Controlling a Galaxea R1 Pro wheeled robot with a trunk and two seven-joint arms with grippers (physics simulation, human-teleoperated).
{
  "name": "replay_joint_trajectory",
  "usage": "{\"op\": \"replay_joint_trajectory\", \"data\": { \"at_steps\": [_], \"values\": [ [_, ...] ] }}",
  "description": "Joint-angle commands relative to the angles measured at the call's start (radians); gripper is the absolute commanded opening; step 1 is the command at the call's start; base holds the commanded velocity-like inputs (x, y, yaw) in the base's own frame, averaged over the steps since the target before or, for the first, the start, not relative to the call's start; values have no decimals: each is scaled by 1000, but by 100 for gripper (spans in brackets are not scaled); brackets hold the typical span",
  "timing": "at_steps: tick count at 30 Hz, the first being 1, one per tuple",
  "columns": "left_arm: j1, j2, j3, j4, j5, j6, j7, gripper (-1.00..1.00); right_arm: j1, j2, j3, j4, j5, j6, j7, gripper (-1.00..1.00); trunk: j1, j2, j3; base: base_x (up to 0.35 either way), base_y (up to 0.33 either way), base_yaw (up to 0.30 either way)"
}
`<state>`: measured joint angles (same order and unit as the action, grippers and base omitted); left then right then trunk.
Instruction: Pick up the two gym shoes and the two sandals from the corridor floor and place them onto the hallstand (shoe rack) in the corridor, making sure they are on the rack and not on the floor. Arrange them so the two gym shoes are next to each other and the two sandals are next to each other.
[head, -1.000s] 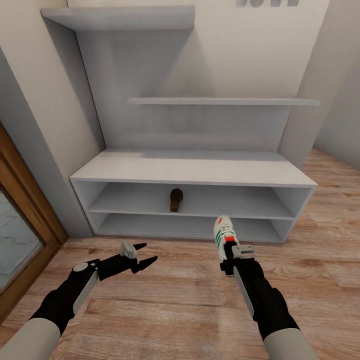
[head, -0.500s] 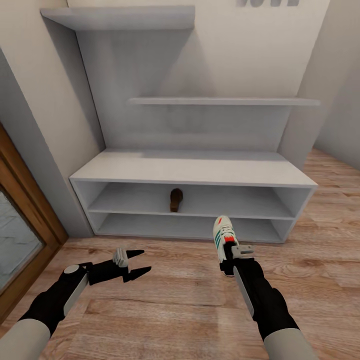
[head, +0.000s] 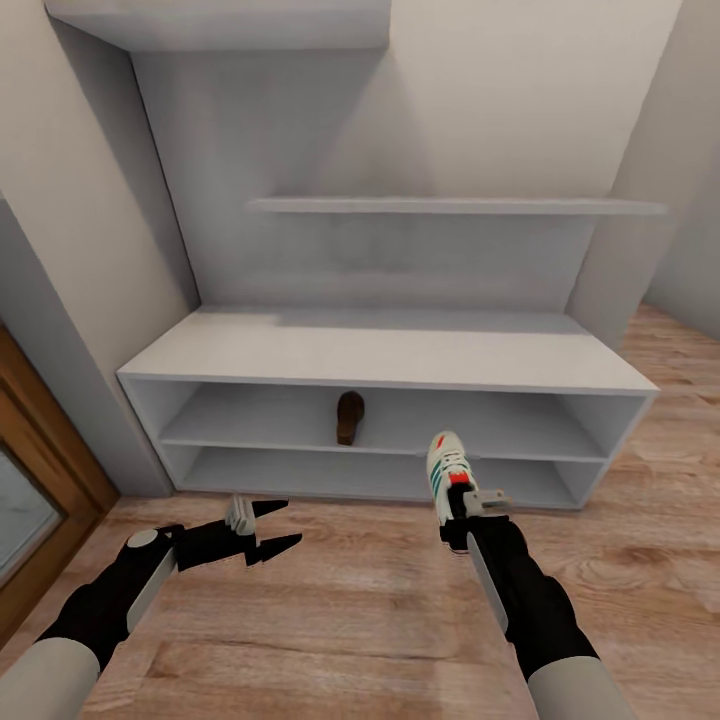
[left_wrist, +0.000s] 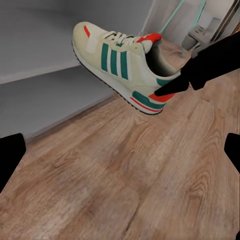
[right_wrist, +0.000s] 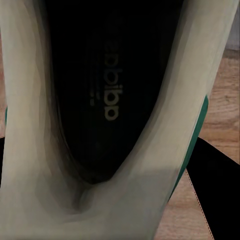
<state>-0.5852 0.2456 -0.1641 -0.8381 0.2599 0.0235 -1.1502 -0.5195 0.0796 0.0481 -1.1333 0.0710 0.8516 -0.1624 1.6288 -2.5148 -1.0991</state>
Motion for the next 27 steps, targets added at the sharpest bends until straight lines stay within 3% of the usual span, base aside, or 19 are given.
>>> {"op": "replay_joint_trajectory", "data": {
  "at_steps": [1, 16, 27],
  "values": [
    [-1, 1, -5, 1, 9, 3, 0, 100, -1, 0, 1, -1, 7, 6, 0, -100, 0, 0, -1, 343, 20, 0],
    [-1, 1, -5, 1, 8, 3, 0, 100, -1, 0, 3, 0, 6, 6, 0, -100, 0, 0, -1, 303, 158, 0],
    [-1, 1, -5, -1, 7, 3, 0, 100, -1, 0, 2, 0, 6, 6, 0, -100, 0, 0, -1, 341, 21, 0]
  ]
}}
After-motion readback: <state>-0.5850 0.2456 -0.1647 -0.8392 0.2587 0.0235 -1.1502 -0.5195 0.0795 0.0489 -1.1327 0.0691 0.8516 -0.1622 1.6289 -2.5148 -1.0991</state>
